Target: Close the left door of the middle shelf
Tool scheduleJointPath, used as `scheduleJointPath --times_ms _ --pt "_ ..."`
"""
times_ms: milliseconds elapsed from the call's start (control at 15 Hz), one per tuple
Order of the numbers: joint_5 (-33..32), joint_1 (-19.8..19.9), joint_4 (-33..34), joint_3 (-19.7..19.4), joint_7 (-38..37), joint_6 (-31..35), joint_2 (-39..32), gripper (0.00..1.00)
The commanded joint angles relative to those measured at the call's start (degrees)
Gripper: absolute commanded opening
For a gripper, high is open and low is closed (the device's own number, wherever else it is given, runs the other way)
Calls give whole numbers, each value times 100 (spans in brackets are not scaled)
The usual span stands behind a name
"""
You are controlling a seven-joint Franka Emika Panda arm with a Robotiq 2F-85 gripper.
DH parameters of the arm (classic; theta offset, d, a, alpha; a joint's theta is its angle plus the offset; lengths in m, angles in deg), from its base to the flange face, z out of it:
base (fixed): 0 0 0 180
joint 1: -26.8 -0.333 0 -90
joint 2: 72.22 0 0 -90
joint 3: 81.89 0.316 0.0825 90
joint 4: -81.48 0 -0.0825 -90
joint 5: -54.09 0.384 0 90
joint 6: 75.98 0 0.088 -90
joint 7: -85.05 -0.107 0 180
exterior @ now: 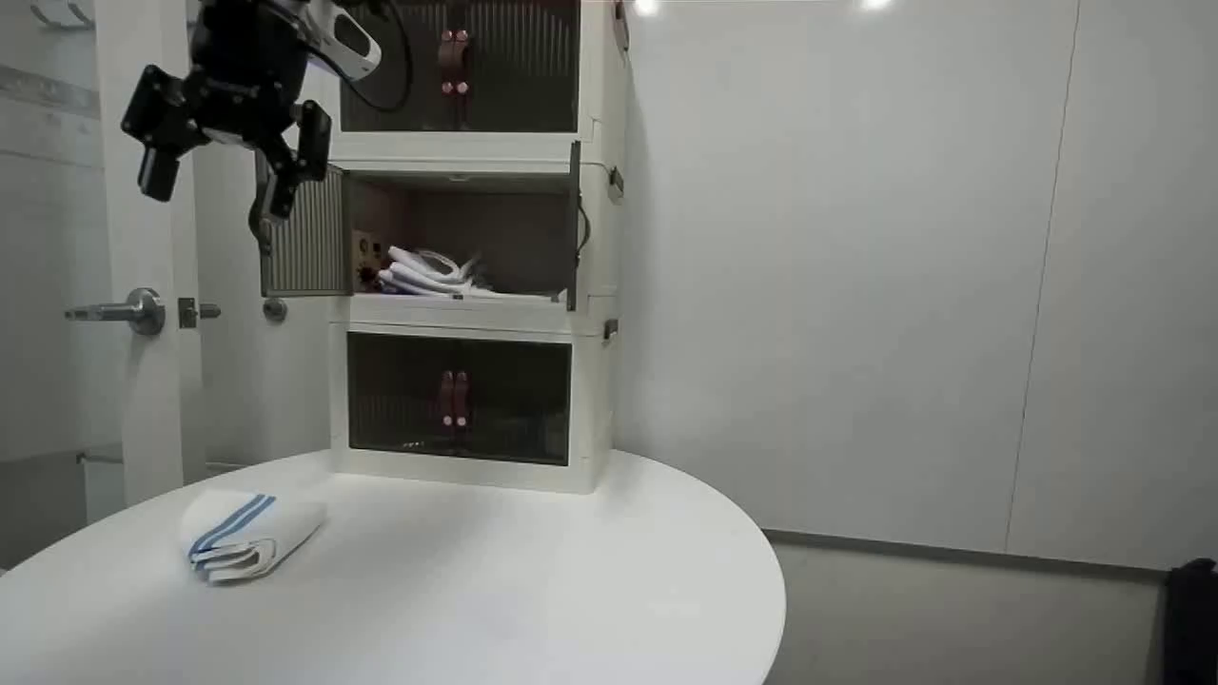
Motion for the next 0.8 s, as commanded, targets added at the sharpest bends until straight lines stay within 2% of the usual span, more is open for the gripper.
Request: scheduleJointPath --times_ms 0,267,733 --pt "18 72 7 69 14 -6 -3 100" --pt "-138 18 379 301 -385 -81 -286 100" --pt "-949 -208 1674 1042 -1226 -281 -1065 100"
